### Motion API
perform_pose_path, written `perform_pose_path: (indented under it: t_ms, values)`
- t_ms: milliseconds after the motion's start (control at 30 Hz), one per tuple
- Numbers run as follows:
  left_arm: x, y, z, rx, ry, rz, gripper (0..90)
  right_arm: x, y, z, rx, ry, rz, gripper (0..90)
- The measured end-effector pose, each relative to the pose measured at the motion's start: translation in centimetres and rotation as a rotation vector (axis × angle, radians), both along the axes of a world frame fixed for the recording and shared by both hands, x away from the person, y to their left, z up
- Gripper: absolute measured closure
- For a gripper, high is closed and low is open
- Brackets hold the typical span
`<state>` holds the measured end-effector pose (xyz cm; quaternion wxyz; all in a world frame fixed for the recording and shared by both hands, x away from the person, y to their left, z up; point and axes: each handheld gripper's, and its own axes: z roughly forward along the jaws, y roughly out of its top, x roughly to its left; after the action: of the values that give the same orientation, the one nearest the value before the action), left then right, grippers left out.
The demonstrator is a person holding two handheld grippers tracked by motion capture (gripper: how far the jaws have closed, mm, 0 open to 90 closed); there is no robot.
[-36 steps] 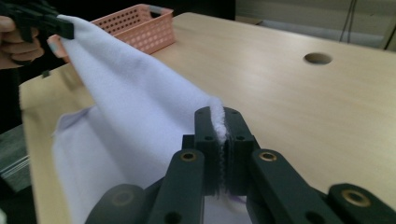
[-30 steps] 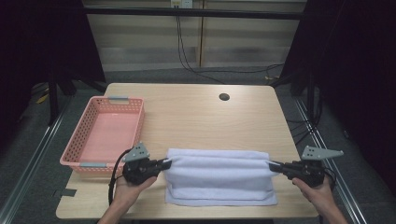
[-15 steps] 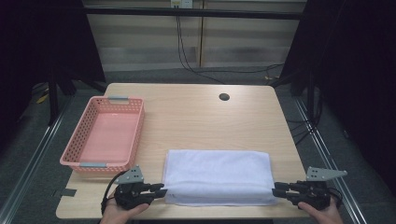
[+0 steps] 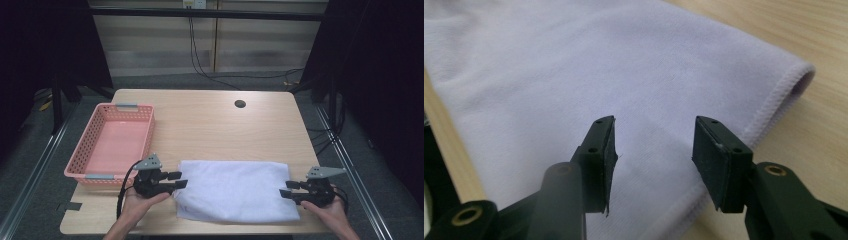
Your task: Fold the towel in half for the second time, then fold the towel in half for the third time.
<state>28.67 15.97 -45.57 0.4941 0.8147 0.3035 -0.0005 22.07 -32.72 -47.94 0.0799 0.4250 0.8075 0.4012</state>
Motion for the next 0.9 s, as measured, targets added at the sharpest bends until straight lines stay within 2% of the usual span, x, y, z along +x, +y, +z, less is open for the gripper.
perform_pose_path:
  t_ms: [100,133,167,200,233,267,300,333,433,467,567,733,800,900]
  values:
    - [0.8,-0.3,-0.2,0.000,0.002,-0.004,59.1,0.6,0.3,-0.2,-0.008,0.006,-0.007,51.2]
    - [1.2,-0.6,-0.7,0.031,0.023,-0.010,59.1,0.8,0.4,-0.4,-0.013,0.007,-0.012,50.8]
    - [1.4,-1.2,-1.5,0.109,0.039,-0.022,64.4,1.2,0.6,-0.7,-0.041,0.009,-0.016,49.8]
    - [1.4,-1.2,-1.5,0.109,0.039,-0.022,65.5,1.2,0.7,-0.8,-0.050,0.015,-0.010,48.1]
    - [1.4,-1.7,-2.7,0.170,0.083,-0.064,65.9,1.1,0.8,-0.9,-0.051,0.018,-0.004,48.4]
    - [1.4,-2.0,-3.3,0.206,0.095,-0.081,66.4,1.1,0.9,-1.1,-0.073,0.016,0.000,49.6]
    - [1.4,-2.0,-3.3,0.206,0.095,-0.081,66.8,1.1,0.9,-1.1,-0.073,0.016,0.000,49.6]
    - [1.2,-2.1,-3.8,0.218,0.065,-0.080,68.3,1.0,1.3,-1.3,-0.119,0.002,0.007,50.4]
    - [1.3,-2.1,-4.0,0.206,0.070,-0.072,70.9,0.8,1.8,-1.4,-0.149,-0.008,-0.003,52.4]
    - [1.3,-2.1,-4.0,0.203,0.069,-0.069,71.0,0.8,1.9,-1.4,-0.168,-0.018,-0.015,56.7]
    - [1.8,-2.5,-4.1,0.201,0.067,-0.070,71.3,0.9,1.7,-1.4,-0.174,-0.028,-0.018,63.4]
    - [3.0,-3.4,-4.3,0.181,0.072,-0.059,71.6,1.9,0.9,-1.5,-0.157,-0.029,-0.023,66.4]
    - [3.4,-3.8,-4.5,0.160,0.076,-0.051,71.3,2.4,0.3,-1.5,-0.161,-0.029,-0.046,66.3]
    - [3.9,-4.6,-4.5,0.150,0.074,-0.053,70.2,3.5,-0.9,-1.7,-0.139,-0.029,-0.079,67.1]
